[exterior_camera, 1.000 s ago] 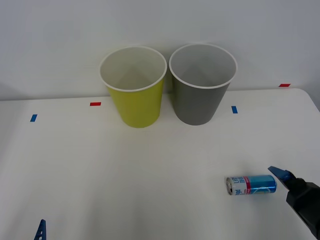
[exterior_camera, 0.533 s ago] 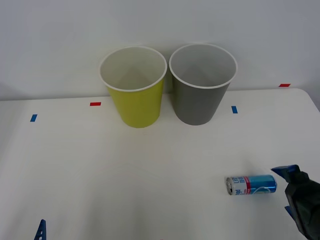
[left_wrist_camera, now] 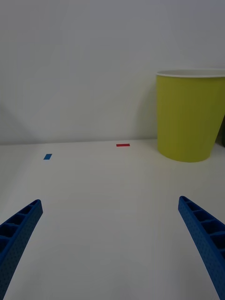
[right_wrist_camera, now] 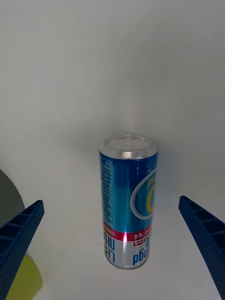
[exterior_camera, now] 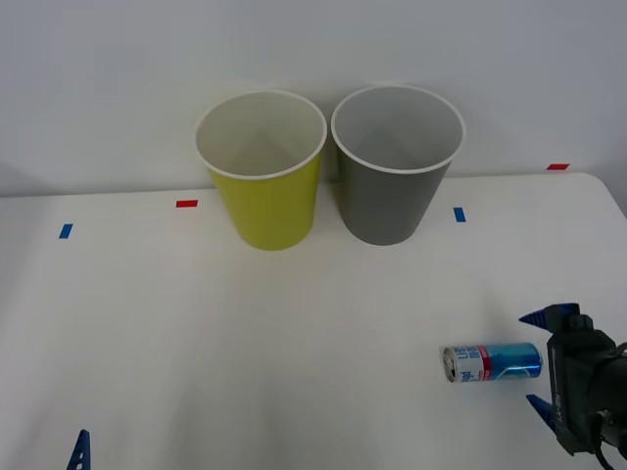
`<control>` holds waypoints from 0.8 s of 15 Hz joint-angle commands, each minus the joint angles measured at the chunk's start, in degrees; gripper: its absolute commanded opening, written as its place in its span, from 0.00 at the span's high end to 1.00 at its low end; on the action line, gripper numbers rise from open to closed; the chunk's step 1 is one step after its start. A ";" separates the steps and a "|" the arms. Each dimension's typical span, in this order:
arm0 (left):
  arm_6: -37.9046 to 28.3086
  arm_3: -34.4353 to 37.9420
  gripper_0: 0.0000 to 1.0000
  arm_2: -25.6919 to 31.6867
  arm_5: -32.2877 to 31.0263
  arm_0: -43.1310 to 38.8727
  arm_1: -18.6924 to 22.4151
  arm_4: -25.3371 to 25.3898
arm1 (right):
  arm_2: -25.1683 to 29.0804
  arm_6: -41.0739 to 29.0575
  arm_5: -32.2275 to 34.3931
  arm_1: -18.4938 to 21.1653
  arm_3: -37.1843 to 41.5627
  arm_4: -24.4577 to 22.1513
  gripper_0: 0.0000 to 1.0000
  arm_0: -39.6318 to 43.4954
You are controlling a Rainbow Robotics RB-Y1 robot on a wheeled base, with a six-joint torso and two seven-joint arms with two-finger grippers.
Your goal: Put cans in the gray bin and PET bottles in the light green bin.
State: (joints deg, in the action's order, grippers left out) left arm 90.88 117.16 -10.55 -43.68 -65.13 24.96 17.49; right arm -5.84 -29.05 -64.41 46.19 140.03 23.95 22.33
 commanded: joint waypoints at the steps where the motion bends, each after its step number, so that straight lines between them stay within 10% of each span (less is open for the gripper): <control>1: 0.00 0.00 0.00 0.00 0.00 0.00 0.00 0.00 | -0.14 -1.98 -5.46 3.46 -1.25 5.23 0.00 -3.78; 12: 0.00 0.00 0.00 0.00 0.00 0.00 0.00 0.00 | -2.34 -2.33 -14.25 4.34 -11.45 18.33 0.00 -16.52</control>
State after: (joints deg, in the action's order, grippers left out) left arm 90.88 117.16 -10.55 -43.68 -65.13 24.96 17.49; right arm -7.82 -31.53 -78.66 50.49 129.82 41.28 6.79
